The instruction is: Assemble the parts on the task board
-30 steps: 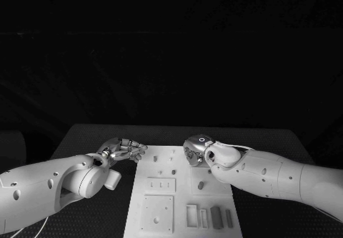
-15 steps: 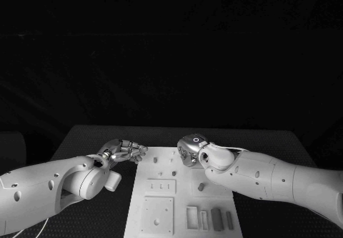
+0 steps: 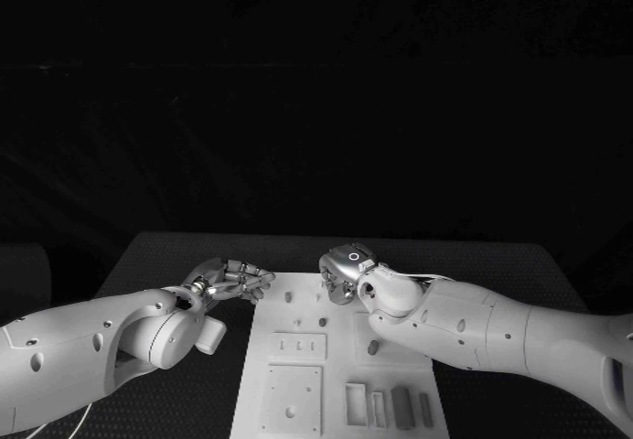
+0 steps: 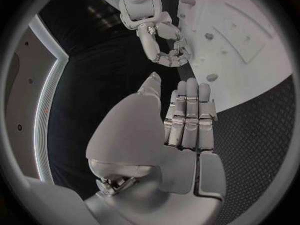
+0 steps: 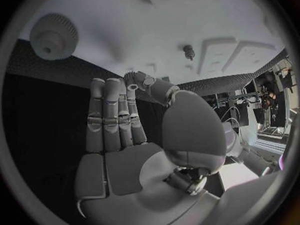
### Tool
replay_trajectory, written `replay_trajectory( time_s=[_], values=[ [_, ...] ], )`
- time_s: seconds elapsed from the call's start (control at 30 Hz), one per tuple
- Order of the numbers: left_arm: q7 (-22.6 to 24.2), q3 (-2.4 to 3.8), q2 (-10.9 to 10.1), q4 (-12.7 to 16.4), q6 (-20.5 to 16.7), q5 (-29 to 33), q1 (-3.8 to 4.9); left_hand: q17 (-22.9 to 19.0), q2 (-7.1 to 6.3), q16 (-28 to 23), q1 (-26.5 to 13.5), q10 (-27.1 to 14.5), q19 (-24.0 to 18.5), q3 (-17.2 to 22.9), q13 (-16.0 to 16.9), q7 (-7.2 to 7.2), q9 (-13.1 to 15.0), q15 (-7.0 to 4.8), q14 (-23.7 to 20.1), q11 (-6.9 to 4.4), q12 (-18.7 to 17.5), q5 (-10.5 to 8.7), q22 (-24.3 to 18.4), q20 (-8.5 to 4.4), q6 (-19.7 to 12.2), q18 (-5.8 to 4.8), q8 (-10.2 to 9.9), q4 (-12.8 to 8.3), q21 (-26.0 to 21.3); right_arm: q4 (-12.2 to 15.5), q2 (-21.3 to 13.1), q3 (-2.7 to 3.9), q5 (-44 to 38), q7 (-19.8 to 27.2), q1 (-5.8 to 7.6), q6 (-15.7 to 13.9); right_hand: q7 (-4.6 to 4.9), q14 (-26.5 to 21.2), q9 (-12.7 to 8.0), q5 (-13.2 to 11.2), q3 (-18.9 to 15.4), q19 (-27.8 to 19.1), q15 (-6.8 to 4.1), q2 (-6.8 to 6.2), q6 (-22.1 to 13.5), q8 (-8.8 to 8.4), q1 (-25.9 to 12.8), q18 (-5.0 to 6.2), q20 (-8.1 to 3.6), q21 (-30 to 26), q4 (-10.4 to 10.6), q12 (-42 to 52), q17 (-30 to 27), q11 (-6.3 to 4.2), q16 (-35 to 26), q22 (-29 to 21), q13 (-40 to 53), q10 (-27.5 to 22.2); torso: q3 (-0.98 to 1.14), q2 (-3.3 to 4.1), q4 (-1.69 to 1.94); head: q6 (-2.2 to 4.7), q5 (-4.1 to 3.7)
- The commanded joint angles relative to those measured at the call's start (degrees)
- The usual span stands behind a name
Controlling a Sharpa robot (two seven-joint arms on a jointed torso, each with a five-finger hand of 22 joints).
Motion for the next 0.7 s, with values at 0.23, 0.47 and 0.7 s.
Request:
replay_trajectory(
  time_s=[0.23,0.47,0.7],
  values=[
    [0.3,0.06,0.6,-0.2,0.9,0.2,0.08,0.1,0.4,-0.2,0.4,0.4,-0.4,-0.3,0.1,0.1,0.1,0.1,0.2,-0.02,-0.3,-0.21,1.0,0.07,0.2,0.74,-0.4,0.0,0.3,-1.6,1.6,0.02,-2.5,-0.8,-0.07,-1.5,-0.02,0.0,0.2,0.3,0.6,0.3,-0.51,-0.3,0.6,0.15,0.5,1.21,-0.27,0.4,0.0,-0.1,0.1,-0.35,0.3,1.3,0.1,0.7,-0.11,0.03,0.13,0.26,0.03],
    [0.3,0.09,0.4,0.1,0.8,0.2,0.14,0.1,0.41,-0.2,0.4,0.4,-0.4,-0.3,0.1,0.1,0.1,0.1,0.2,-0.02,-0.3,-0.21,1.0,0.08,0.2,0.74,-0.4,0.0,0.3,-3.0,2.3,-0.03,-2.8,-0.9,-0.09,-1.3,-0.03,0.0,0.2,0.3,0.6,0.3,-0.51,-0.39,0.7,0.14,0.5,1.22,-0.28,0.4,0.1,-0.1,0.1,-0.36,0.3,1.3,0.0,0.8,-0.1,0.22,0.15,0.32,0.59],
    [0.3,0.1,0.4,0.1,0.7,0.2,0.31,0.2,0.38,-0.3,0.4,0.4,-0.4,-0.4,0.1,0.11,0.1,0.1,0.2,-0.01,-0.3,-0.21,1.0,0.08,0.2,0.74,-0.4,0.0,0.3,-2.5,2.6,-0.06,-2.8,-0.8,-0.1,-1.0,-0.04,0.0,0.2,0.3,0.7,0.3,-0.51,-0.48,0.7,0.11,0.5,1.22,-0.29,0.5,0.2,-0.1,0.2,-0.36,0.4,1.3,0.0,0.8,-0.15,0.44,0.22,0.39,0.72]
  ],
)
